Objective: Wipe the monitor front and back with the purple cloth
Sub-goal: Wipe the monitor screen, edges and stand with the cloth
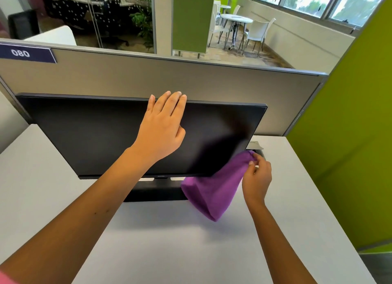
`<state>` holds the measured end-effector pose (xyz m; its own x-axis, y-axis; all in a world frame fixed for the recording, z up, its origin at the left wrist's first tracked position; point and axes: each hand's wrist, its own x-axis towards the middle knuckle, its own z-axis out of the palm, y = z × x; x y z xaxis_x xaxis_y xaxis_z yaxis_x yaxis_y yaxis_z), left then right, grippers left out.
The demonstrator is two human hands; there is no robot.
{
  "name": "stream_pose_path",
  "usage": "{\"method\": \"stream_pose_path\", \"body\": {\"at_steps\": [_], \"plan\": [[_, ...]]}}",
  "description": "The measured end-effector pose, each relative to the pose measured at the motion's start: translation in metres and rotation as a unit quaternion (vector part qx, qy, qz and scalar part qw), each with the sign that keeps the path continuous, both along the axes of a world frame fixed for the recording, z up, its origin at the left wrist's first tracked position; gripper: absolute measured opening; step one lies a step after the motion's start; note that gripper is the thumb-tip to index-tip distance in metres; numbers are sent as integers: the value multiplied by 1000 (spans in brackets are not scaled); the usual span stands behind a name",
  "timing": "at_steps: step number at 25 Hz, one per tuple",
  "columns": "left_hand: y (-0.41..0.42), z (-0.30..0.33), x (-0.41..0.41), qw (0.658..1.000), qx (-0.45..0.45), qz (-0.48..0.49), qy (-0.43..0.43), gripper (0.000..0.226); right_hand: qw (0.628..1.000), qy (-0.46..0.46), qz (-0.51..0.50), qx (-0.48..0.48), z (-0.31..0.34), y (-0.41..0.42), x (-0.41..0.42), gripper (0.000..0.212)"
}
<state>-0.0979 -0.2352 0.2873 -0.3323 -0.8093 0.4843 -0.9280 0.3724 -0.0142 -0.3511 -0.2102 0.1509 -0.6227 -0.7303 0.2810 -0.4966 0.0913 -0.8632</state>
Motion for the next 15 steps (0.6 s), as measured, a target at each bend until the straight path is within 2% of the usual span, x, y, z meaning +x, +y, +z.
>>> {"method": "stream_pose_path", "body": {"at_steps": [3,5,9,11,15], "plan": [[1,5,2,1000,16,-8,-7,61,990,-108,-51,-68,55,-2,-5,41],[1,9,2,1000,24,-11,-9,60,978,-148,-58,-133,90,-6,-10,39],[3,11,-1,1000,30,-7,-4,61,968,-81,-38,-233,136,-25,-3,16],[4,11,-1,1000,30,-7,-1,62,972,-41,-23,-231,136,-34,6,15],[3,12,-1,999,32,-9,3,63,978,-18,-25,-206,111,-42,18,23]]}}
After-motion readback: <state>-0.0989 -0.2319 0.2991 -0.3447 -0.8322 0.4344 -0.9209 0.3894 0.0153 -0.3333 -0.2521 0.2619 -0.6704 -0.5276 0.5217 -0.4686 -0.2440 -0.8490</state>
